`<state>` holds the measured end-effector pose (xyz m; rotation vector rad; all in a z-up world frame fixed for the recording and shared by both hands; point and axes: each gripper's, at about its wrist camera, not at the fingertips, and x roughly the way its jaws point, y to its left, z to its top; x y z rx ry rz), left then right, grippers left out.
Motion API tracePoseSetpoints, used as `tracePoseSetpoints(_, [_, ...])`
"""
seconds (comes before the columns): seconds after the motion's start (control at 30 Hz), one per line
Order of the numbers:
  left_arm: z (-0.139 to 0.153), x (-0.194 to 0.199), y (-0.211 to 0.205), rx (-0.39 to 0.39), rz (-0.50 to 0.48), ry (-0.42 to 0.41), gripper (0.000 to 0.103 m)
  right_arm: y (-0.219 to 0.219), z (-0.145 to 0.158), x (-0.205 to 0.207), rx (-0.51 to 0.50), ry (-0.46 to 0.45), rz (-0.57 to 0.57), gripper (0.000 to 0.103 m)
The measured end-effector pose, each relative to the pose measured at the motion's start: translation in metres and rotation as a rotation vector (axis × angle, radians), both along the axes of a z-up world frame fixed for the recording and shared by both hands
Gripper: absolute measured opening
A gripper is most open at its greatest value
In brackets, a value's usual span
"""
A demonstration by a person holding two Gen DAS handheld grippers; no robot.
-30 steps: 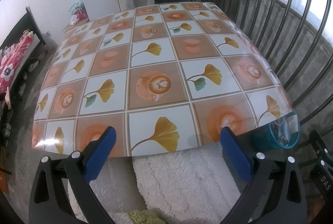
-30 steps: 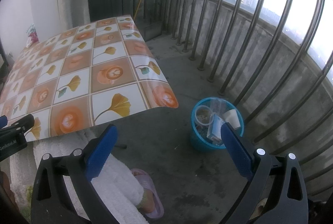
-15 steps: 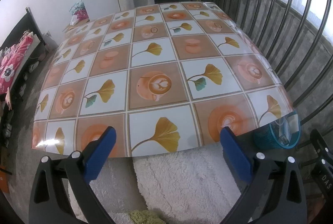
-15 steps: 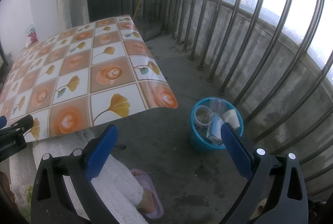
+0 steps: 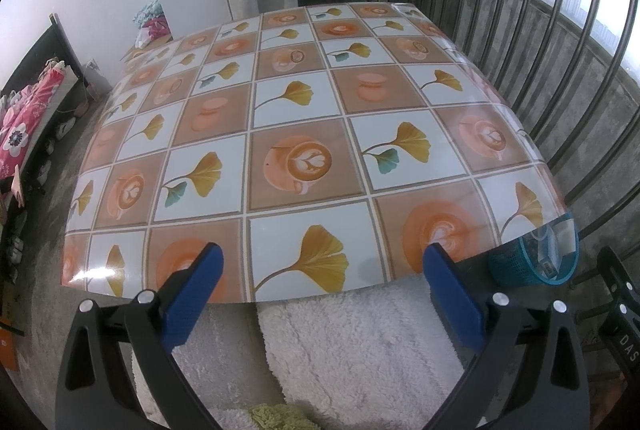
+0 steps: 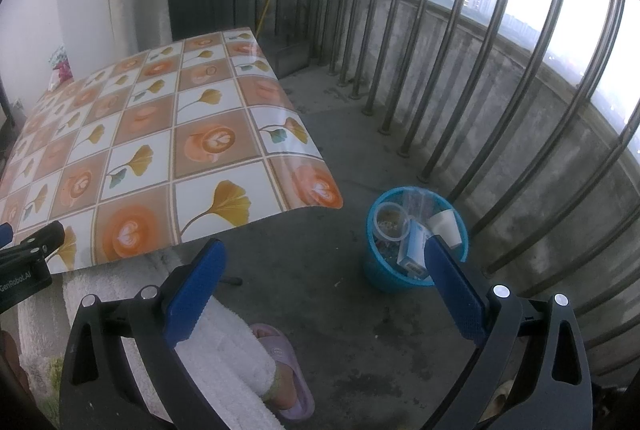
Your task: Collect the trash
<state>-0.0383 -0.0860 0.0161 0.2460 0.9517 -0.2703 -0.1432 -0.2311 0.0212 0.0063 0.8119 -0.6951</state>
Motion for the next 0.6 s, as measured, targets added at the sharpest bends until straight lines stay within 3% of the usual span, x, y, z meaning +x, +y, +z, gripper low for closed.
tracePoseSetpoints(0.6, [0.005, 0.001, 0.009, 0.008, 0.005, -0.012, 0.098, -0.004, 0.001, -0.003, -0.003, 0.001, 0.005, 0.095])
